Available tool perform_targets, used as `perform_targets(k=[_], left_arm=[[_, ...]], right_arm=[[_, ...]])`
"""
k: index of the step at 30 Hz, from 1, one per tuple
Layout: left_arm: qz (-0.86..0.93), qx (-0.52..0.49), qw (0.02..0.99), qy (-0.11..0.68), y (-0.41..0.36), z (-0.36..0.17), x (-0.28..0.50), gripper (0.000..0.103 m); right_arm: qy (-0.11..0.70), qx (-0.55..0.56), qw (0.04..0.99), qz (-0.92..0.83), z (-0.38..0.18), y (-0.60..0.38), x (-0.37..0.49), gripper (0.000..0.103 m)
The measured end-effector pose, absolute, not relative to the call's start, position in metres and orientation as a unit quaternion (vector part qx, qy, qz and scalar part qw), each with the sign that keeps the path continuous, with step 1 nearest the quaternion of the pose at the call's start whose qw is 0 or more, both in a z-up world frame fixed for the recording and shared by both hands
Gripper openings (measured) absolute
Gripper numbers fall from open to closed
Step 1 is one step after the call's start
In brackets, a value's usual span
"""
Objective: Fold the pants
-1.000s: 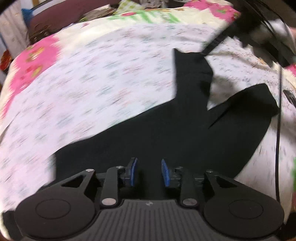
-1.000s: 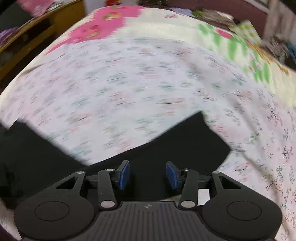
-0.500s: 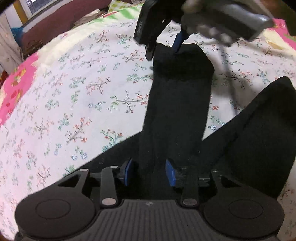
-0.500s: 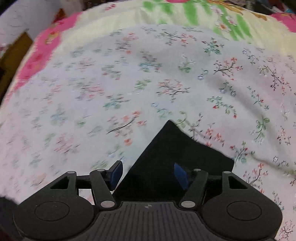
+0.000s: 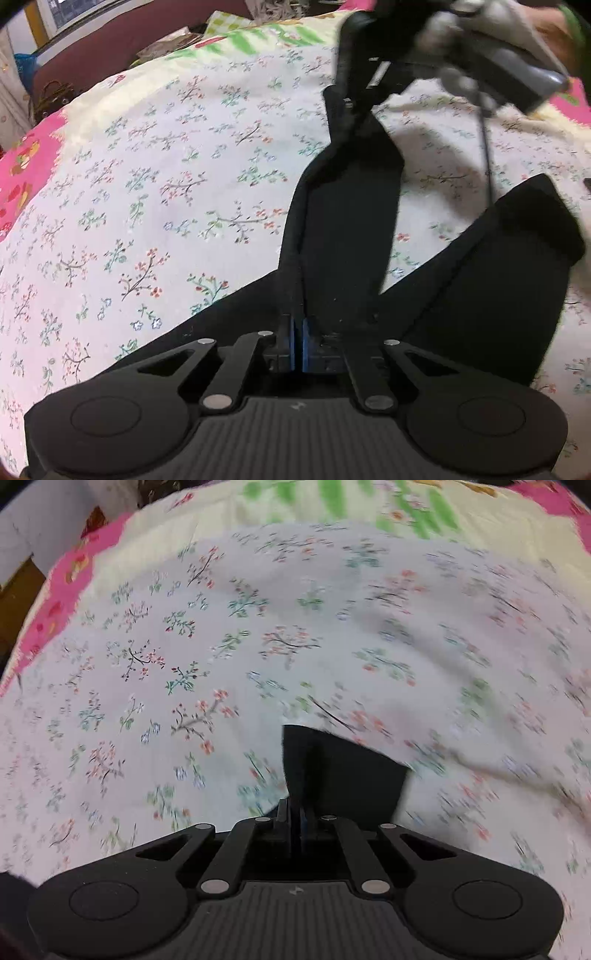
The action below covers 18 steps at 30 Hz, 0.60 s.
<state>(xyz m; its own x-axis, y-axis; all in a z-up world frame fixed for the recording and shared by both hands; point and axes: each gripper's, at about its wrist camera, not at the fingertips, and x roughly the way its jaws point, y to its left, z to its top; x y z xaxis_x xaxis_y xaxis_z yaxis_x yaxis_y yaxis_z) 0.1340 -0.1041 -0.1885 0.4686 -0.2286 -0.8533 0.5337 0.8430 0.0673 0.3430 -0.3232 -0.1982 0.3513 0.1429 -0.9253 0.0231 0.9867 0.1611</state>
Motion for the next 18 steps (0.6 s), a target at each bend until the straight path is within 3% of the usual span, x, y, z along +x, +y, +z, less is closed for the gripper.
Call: perform_targets(k=[12,18], left_arm=[[-0.326,0.214,0.814,0.430,-0.134,-0.146,0.078,0.015],[-0.361,0.234,0.789,0.439,-0.138,-0.141,0.061,0.015]], right_arm=[[0.537,0.162,0.828,0.007,-0.127,-0.410,0.218,0.000],[0.552,0.202,0.809,-0.013,-0.131,-0.424,0.166,0.000]])
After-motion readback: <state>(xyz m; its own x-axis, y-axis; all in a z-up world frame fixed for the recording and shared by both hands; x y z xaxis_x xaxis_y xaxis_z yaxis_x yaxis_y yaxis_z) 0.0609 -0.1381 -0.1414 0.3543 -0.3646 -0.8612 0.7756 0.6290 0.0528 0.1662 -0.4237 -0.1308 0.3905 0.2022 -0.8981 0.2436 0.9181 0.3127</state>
